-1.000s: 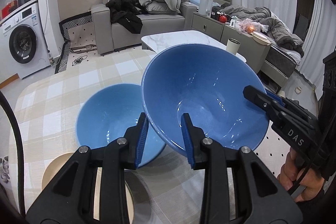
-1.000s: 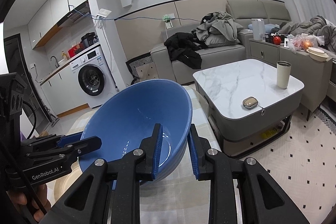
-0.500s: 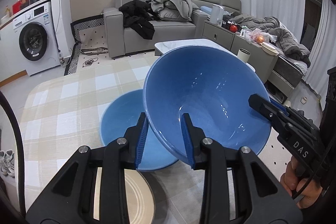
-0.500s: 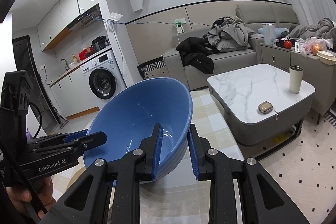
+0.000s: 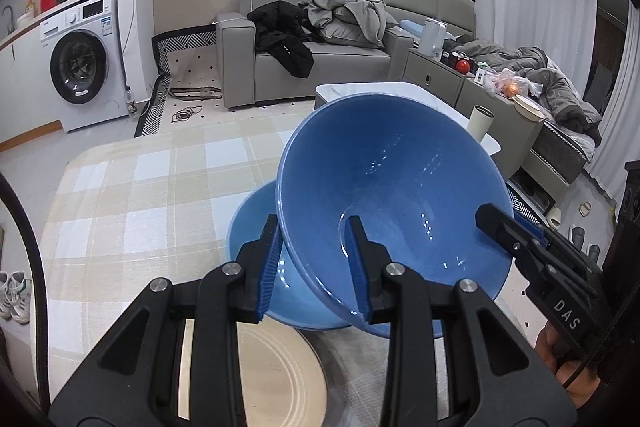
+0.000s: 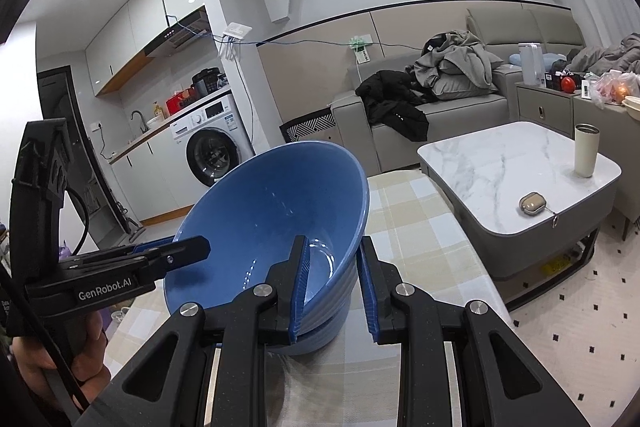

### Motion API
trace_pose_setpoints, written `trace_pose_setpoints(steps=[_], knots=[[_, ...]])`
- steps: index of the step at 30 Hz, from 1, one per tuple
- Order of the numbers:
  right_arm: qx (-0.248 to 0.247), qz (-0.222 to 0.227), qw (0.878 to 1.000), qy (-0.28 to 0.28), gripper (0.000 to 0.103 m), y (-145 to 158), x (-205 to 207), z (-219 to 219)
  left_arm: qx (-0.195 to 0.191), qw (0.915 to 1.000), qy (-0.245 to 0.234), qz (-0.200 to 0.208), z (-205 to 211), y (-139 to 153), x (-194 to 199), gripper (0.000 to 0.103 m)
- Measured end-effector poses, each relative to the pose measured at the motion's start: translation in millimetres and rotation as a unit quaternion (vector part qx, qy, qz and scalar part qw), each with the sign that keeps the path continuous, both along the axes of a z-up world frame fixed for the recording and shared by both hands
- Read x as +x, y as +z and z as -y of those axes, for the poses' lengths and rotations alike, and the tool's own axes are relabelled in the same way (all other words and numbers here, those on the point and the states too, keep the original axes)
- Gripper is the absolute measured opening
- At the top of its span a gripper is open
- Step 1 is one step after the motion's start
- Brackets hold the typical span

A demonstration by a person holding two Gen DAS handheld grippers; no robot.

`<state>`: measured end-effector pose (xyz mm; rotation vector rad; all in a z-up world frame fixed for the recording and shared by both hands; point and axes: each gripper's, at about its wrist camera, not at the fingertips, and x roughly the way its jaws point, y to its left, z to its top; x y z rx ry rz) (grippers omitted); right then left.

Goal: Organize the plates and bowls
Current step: 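Lower the blue bowl into the nested bowls and open the left gripper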

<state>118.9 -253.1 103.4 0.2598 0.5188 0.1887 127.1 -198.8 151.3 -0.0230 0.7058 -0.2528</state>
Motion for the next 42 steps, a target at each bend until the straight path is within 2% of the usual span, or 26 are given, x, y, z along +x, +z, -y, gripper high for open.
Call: trace_pose_setpoints(steps=[24, 42], knots=[[-0.004, -0.025, 0.999, 0.026, 0.025, -39.1, 22.4, -32.5, -0.001, 0.9994, 0.027, -0.023, -36.6, -45.4, 48.2, 0.029], [-0.01, -0.042, 0.999, 0.027, 0.026, -49.4, 34.5, -40.3, -0.002, 0.9982, 0.029, -0.053, -50.7, -86.9, 75.8, 0.029]])
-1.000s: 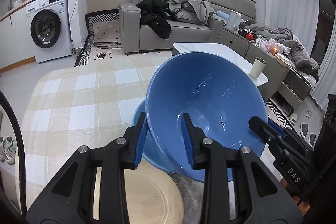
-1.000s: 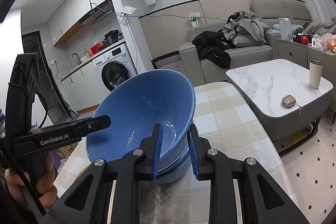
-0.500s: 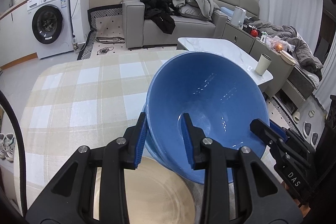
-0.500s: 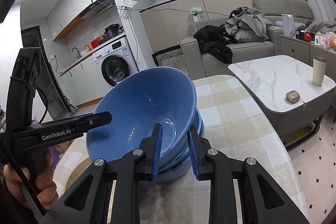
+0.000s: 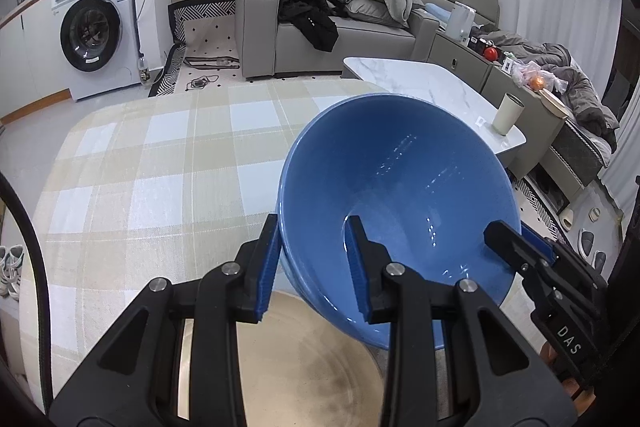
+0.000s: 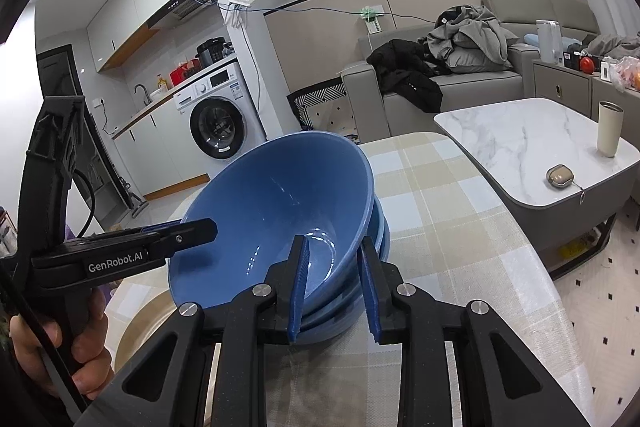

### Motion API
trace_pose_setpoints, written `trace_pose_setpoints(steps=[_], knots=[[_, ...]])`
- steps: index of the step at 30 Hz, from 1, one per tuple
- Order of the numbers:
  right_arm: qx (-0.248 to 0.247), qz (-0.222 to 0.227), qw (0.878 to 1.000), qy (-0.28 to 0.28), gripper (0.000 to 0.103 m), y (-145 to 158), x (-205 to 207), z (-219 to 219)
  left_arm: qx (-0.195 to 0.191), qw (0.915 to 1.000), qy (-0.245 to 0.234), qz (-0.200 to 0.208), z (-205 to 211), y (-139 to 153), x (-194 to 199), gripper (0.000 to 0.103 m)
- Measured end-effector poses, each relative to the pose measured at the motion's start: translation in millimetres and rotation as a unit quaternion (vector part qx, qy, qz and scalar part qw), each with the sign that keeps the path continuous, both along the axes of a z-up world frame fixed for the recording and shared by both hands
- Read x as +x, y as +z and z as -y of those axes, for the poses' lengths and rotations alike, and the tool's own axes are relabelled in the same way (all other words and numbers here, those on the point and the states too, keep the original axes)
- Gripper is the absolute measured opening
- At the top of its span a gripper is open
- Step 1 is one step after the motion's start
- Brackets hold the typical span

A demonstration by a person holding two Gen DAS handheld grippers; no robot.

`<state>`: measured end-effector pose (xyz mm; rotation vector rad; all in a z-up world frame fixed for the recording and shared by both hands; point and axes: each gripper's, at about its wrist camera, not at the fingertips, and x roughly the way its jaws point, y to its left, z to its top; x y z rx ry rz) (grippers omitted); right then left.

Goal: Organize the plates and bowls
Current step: 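Lower the blue bowl into the nested bowls and open the left gripper, then move the left gripper to the rim of the nested bowls and close it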

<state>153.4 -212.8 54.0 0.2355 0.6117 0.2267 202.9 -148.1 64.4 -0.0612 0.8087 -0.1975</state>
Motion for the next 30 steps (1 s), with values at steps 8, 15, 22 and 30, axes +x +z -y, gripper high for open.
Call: trace_pose_setpoints(steps=[8, 15, 22, 30], knots=[[-0.003, -0.007, 1.0, -0.002, 0.026, -3.6, 4.0, -0.4, 0.011, 0.9998, -0.005, -0.015, -0.2, -15.5, 1.2, 0.029], [-0.016, -0.016, 1.0, 0.006, 0.036, -8.0, 7.3, -3.4, 0.037, 0.9989, -0.01, -0.028, 8.5, -29.3, 0.7, 0.029], [-0.024, -0.015, 1.0, 0.002, 0.051, -8.8, 6.9, -0.1, 0.037, 0.9983, -0.017, -0.043, 9.0, -31.7, 0.6, 0.031], [0.009, -0.02, 0.999, -0.025, 0.092, -6.3, 5.2, 24.5, 0.027, 0.9993, -0.013, -0.021, -3.3, -19.0, -0.3, 0.087]])
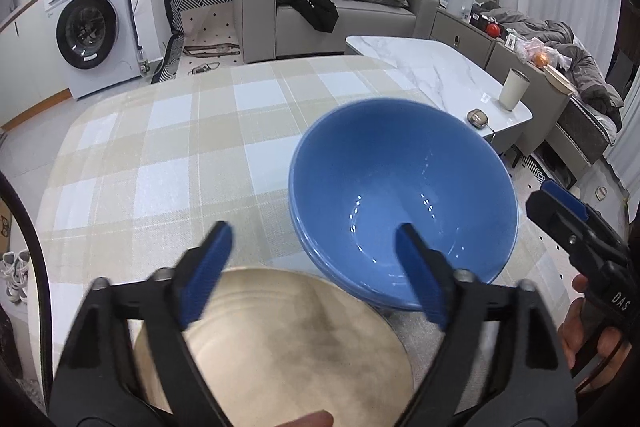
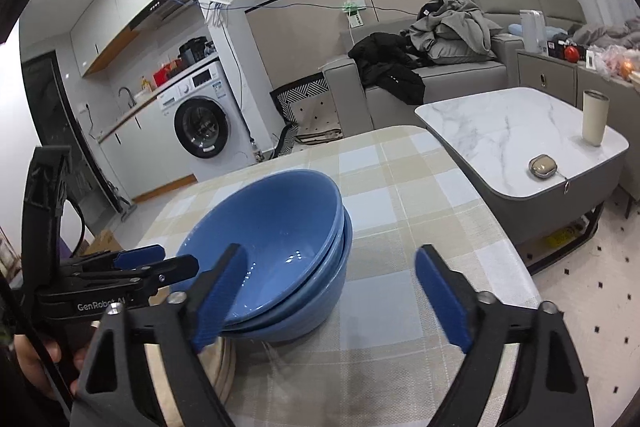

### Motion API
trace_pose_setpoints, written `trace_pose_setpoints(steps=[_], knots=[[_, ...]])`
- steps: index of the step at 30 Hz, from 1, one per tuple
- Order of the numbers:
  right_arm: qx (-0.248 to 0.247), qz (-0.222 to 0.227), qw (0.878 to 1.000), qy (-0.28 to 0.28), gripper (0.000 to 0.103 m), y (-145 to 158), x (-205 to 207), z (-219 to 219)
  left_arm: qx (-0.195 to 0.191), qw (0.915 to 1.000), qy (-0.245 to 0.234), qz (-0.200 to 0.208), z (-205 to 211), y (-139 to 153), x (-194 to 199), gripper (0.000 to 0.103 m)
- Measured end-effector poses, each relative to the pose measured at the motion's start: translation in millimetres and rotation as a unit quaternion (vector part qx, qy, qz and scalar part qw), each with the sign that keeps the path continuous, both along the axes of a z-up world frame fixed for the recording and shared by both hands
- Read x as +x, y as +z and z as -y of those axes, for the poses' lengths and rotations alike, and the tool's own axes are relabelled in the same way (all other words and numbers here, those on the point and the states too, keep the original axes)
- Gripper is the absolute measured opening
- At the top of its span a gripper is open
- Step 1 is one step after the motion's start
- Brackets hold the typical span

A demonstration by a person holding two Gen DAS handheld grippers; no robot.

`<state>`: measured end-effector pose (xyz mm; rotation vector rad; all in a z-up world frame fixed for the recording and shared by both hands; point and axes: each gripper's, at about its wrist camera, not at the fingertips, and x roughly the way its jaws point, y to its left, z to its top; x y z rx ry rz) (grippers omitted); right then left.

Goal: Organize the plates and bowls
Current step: 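Move the left gripper to the rim of the nested bowls and close it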

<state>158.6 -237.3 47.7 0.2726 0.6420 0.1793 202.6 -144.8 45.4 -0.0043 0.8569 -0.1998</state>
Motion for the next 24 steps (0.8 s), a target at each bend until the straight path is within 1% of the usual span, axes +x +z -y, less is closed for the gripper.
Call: trace_pose_setpoints(steps=[1, 3, 5, 8, 14, 20, 22, 24], knots=[[0.004, 0.001, 1.0, -0.001, 0.093, 0.5, 0.0, 2.0, -0.006, 1.0, -0.001, 0.003, -2.2, 1.3, 0.9, 0.088], [0.009, 0.001, 1.0, -0.008, 0.099, 0.2, -0.1, 5.5, -0.026, 0.9997, -0.003, -0.002, -7.9, 2.6, 4.1, 0.102], [0.014, -0.003, 1.0, -0.008, 0.101, -1.6, 1.5, 6.7, -0.052, 0.9986, -0.001, -0.004, -14.9, 2.4, 7.7, 0.102], [0.019, -0.015, 1.0, -0.009, 0.101, -6.7, 4.3, 6.3, -0.069, 0.9975, 0.012, -0.011, -22.8, -0.9, 14.5, 0.102], [0.031, -0.032, 0.999, -0.008, 0.101, -14.3, 7.2, 7.9, -0.086, 0.9956, 0.024, -0.031, -30.6, -16.0, 29.4, 0.102], [0.044, -0.049, 0.998, -0.005, 0.101, -22.7, 12.3, 12.1, -0.091, 0.9939, 0.034, -0.051, -31.0, -32.5, 41.8, 0.102], [0.031, -0.055, 0.998, -0.01, 0.101, -24.4, 15.9, 9.9, -0.097, 0.9934, 0.032, -0.053, -29.7, -35.2, 44.2, 0.102], [0.023, -0.048, 0.998, -0.016, 0.1, -23.4, 16.6, 7.8, -0.1, 0.993, 0.028, -0.056, -27.5, -37.1, 46.6, 0.101]])
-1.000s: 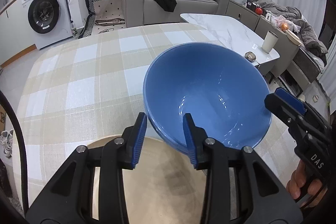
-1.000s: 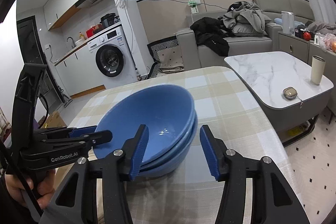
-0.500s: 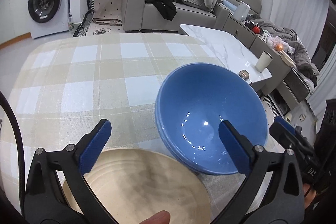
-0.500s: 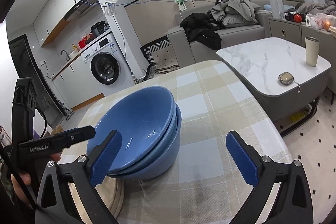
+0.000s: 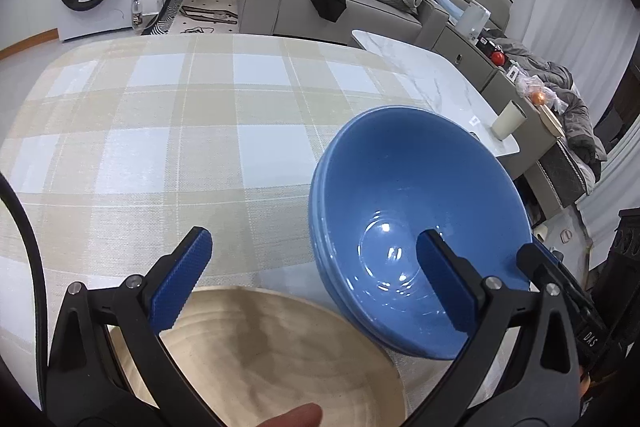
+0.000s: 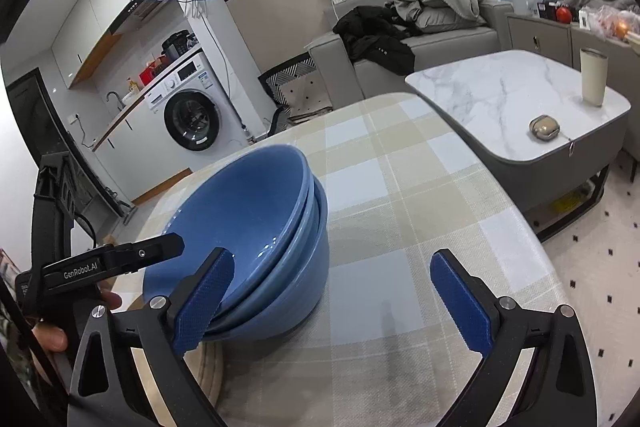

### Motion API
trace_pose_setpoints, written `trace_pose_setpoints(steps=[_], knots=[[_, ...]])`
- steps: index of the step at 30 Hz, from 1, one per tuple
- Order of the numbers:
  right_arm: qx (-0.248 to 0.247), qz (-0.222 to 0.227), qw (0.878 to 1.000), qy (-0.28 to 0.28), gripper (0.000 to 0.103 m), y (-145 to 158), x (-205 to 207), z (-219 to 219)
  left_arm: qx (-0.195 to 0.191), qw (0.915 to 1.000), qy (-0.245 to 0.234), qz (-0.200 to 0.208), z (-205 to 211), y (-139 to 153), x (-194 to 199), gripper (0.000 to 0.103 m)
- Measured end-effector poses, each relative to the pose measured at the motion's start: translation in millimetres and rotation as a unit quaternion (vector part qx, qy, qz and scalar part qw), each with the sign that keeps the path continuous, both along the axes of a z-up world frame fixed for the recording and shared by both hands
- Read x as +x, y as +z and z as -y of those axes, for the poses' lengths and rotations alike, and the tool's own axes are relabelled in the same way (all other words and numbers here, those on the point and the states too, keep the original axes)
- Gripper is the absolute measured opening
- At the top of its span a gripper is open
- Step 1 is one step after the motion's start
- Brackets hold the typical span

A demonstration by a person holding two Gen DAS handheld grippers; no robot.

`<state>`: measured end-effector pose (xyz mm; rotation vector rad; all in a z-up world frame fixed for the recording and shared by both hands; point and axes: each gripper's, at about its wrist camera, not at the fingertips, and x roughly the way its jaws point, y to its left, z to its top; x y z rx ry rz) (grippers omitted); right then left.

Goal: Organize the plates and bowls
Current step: 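Move the left gripper to the rim of the nested bowls and close it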

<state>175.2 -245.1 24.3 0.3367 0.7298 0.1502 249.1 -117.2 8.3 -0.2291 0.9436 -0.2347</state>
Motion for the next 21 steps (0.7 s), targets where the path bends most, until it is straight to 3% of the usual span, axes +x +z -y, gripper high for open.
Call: trace_pose_setpoints(steps=[7, 12, 18, 21], knots=[[0.016, -0.01, 1.0, 0.018, 0.077, -3.1, 9.3, -3.8, -0.019, 0.9993, -0.033, -0.004, 9.0, -6.2, 4.1, 0.081], [0.018, -0.014, 0.999, 0.036, 0.062, -3.2, 15.0, -11.6, -0.01, 0.9987, -0.05, 0.006, 19.4, -5.8, 1.9, 0.058], [0.022, -0.01, 0.999, 0.039, 0.045, -4.3, 14.8, -17.8, 0.0, 0.9983, -0.058, 0.009, 26.5, -5.4, -1.4, 0.045], [0.018, -0.008, 0.999, 0.036, 0.043, -4.5, 13.6, -19.5, 0.002, 0.9983, -0.058, 0.01, 25.3, -4.2, -2.8, 0.041]])
